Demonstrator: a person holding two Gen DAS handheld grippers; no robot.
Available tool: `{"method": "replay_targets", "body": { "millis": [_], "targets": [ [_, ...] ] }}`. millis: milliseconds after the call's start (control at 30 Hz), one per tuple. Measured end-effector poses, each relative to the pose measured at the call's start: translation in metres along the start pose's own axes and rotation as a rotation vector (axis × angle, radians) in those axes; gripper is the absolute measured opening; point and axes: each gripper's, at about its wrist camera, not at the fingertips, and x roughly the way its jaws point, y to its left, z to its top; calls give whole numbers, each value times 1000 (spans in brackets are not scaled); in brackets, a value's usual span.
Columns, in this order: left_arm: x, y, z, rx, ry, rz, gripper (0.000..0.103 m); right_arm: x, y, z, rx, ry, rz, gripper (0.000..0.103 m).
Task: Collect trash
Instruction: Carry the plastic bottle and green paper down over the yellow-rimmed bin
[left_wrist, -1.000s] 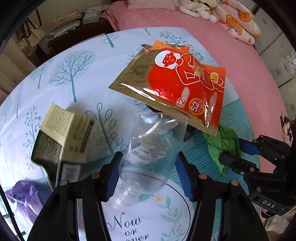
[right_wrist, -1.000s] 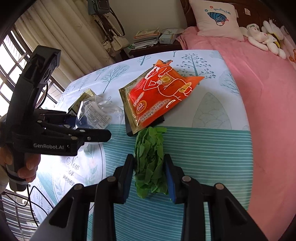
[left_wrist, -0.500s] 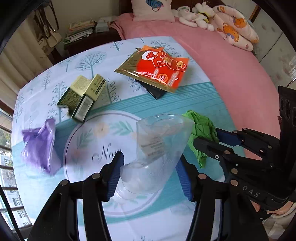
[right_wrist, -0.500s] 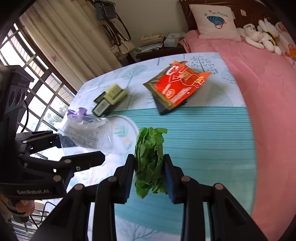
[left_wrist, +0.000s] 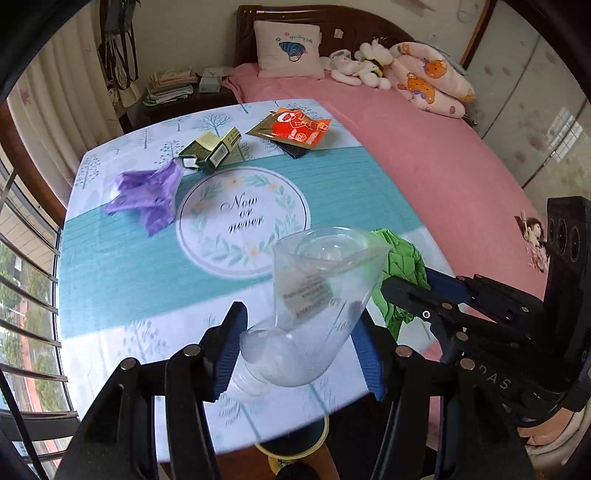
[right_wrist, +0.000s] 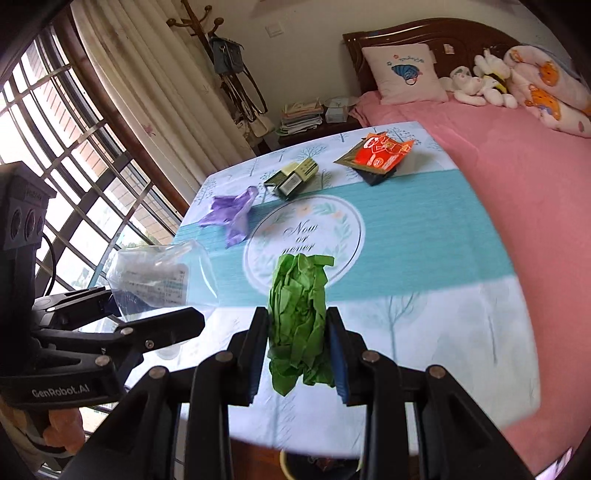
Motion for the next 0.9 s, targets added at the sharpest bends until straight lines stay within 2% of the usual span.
{"method": "replay_targets", "body": {
  "millis": [100, 300, 500, 700, 900],
  "targets": [
    [-20, 2, -37, 15, 0, -8, 55, -19, 17, -34, 18, -4, -14, 31],
    [-38, -2, -107, 19, 68, -31, 55, -41, 44, -95, 31, 66, -38, 31],
    [-36, -10, -154, 4, 125, -45, 55, -46, 43, -139, 28, 151, -77, 31],
    [-10, -16, -194, -51, 171, -51, 55, -26, 23, -181, 44, 251, -88, 31],
    [43, -15, -239, -153, 216, -41, 55, 21, -7, -234, 41, 342, -76, 31]
  ]
}}
